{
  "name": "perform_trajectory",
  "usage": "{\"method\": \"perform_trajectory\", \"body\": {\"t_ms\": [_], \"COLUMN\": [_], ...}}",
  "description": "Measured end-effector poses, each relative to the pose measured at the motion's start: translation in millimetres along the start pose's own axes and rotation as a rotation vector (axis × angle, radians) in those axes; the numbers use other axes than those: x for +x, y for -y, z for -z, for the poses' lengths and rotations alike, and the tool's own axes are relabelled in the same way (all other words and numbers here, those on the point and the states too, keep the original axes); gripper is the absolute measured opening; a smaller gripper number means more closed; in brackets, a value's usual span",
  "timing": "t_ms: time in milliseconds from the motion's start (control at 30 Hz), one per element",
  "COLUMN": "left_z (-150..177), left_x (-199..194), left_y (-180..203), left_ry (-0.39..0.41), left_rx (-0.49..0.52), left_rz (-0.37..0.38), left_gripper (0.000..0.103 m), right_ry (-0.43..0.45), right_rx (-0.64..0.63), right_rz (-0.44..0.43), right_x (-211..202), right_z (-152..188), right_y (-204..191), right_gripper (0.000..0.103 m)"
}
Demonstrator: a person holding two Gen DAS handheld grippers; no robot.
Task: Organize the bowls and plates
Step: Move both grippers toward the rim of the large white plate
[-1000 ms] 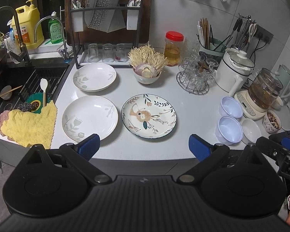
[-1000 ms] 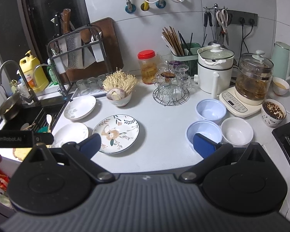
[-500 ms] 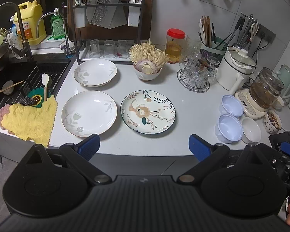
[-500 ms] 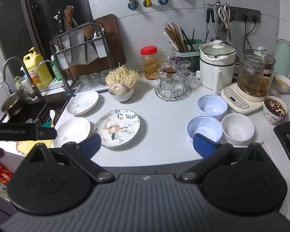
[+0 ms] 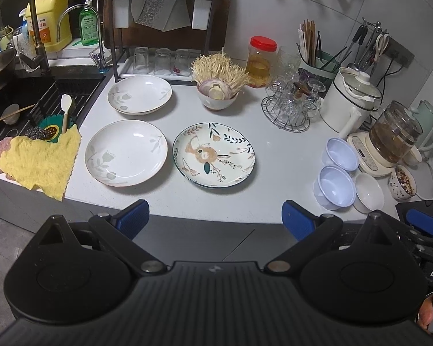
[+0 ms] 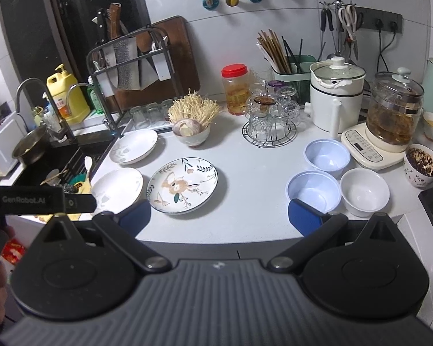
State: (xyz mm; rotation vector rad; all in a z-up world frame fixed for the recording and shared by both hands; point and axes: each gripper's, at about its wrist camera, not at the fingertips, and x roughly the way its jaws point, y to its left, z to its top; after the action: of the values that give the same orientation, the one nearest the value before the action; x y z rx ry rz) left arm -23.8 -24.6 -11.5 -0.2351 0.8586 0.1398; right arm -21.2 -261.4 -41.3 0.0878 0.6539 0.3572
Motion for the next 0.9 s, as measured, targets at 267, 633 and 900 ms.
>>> {"method": "perform_trajectory", "body": {"t_ms": [267,633,900], "left_z": [8.7,17.7,14.4], "left_x": [-2.8,-3.6,3.9], "left_y": [10.1,6.0,-12.2], "left_ry": [0.014,0.019,0.014], "left_rx": [-0.016,-0.043,-0.029], "left_rz": [-0.04,-0.074,-0.049], "left_gripper": [0.1,0.1,0.1], "right_ry": [0.021,0.023,0.022], "right_rx": [-0.01,-0.021,0.001], "right_rz": [-0.03,-0.051,-0.064], "right_x": [-4.5,-7.5,1.2], "right_z": [-0.3,7.2,6.1], "right_y": [10.8,12.7,-2.5], "right_gripper": [0.103,0.103,0.103]}}
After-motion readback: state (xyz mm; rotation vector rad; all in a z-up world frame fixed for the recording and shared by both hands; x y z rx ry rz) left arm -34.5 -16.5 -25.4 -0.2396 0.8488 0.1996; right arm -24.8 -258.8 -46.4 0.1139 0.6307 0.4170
